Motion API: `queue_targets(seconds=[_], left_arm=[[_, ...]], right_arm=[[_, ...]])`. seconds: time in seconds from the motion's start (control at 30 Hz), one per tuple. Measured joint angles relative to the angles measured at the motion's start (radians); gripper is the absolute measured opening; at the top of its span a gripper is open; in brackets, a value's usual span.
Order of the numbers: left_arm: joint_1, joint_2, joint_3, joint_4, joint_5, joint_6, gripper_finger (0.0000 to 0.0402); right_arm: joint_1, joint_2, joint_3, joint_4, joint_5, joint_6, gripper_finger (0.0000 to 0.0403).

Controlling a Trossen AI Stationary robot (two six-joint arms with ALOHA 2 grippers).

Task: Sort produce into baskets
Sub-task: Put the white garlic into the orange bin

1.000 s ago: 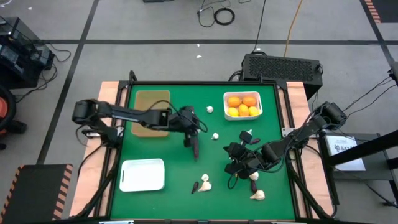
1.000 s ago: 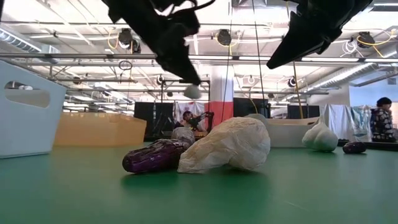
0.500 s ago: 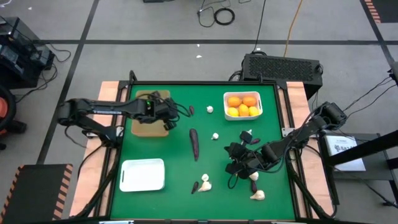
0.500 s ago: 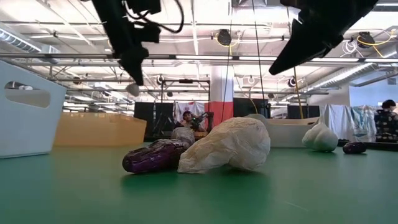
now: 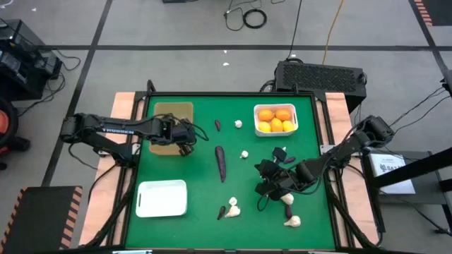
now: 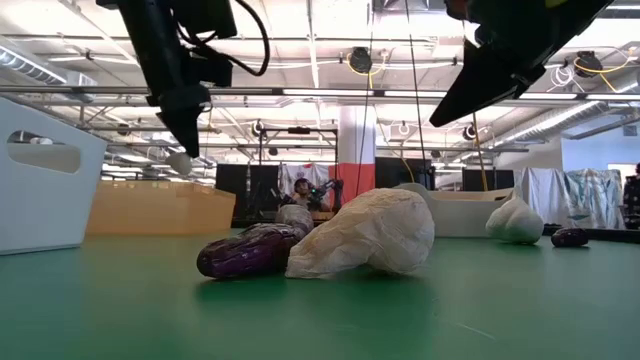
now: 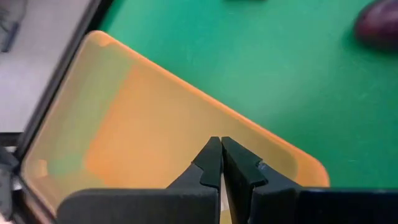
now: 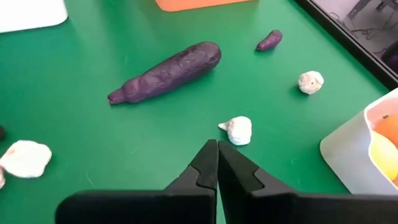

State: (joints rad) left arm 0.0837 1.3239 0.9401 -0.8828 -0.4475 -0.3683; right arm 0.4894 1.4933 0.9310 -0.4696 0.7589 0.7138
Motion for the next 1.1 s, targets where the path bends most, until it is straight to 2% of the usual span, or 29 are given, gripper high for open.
queue_targets(seconds=[0.1, 0.37, 0.87, 0.97, 1.1], left_arm=[[-0.002, -0.002, 0.000, 0.001, -0.033, 0.007, 0.0008], [0.028, -0.001, 0.000, -0.001, -0.028, 0.007, 0.0016], [0.027, -0.001, 0.000, 0.004, -0.054, 0.008, 0.0087], [0.027, 0.000, 0.000, 0.041, -0.020, 0.008, 0.0095], [0.013, 0.000, 0.000, 0.150, 0.104, 0.037, 0.0096]], right_arm=[[-0.005, 0.000, 0.000, 0.003, 0.000, 0.001, 0.0000], [-0.005, 0.000, 0.000, 0.025, -0.002, 0.001, 0.0000], [-0.005, 0.000, 0.000, 0.025, -0.002, -0.003, 0.0000], [-0.005, 0.000, 0.000, 0.025, -0.002, -0.003, 0.0000], [-0.005, 0.000, 0.000, 0.025, -0.002, -0.003, 0.0000]])
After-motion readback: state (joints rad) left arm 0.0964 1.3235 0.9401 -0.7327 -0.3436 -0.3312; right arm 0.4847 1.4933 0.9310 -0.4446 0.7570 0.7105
